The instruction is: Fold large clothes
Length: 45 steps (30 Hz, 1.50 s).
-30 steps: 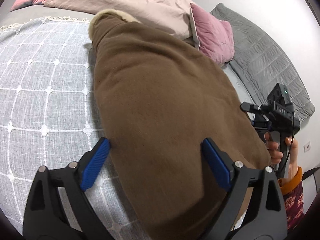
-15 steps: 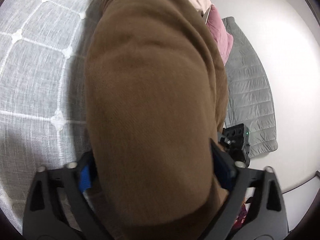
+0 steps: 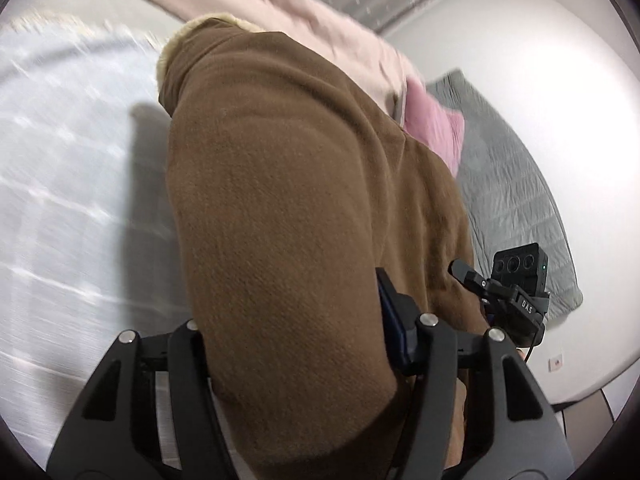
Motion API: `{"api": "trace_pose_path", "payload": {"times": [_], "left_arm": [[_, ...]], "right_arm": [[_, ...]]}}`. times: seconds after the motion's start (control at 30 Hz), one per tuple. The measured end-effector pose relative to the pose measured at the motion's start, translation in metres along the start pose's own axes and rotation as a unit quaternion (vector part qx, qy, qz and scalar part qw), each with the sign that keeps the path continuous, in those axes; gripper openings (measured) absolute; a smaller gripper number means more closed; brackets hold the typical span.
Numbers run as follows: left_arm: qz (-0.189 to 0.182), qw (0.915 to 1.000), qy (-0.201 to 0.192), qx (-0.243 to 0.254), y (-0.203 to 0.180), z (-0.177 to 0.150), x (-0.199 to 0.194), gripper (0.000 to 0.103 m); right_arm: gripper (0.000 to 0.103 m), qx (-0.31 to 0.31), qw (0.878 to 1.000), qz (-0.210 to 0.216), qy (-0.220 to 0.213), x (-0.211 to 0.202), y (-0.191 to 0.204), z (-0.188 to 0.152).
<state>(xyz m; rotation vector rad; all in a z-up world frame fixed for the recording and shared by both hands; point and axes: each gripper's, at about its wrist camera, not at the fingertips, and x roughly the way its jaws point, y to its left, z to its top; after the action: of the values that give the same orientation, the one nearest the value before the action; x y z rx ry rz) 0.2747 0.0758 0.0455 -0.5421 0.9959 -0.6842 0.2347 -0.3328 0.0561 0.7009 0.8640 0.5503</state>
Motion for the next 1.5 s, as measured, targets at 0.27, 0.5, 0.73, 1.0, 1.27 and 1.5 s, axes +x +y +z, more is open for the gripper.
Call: {"api": "trace_pose_path", "payload": {"times": [0.27, 0.5, 0.73, 1.0, 1.27, 1.5], "left_arm": [[0.085, 0.9936, -0.073, 0.014, 0.064, 0.060, -0.109, 0.060], [0.136, 0.9899, -0.021, -0.036, 0.185, 0.097, -0.095, 0.069], [0.162, 0.9842, -0.025, -0.067, 0.234, 0.073, -0.070, 0.086], [0.268, 0.9611, -0.067, 0.002, 0.174, 0.054, -0.099, 0.086], [0.336, 0.9384, -0.080, 0.011, 0.124, -0.006, -0.130, 0.094], [0.387, 0.9196, -0.061, 0.022, 0.088, -0.064, -0.134, 0.097]], "right_arm": [[0.043, -0.042, 0.996, 0.068, 0.029, 0.131, 0.094, 0.031], [0.054, -0.010, 0.996, 0.020, 0.086, 0.267, 0.096, 0.037], [0.072, 0.005, 0.992, -0.035, 0.122, 0.314, 0.056, 0.016], [0.072, -0.042, 0.994, -0.060, 0.077, 0.247, 0.076, 0.016], [0.073, -0.121, 0.981, -0.136, 0.061, 0.206, 0.146, -0.040], [0.078, -0.181, 0.956, -0.221, 0.062, 0.190, 0.189, -0.106]]}}
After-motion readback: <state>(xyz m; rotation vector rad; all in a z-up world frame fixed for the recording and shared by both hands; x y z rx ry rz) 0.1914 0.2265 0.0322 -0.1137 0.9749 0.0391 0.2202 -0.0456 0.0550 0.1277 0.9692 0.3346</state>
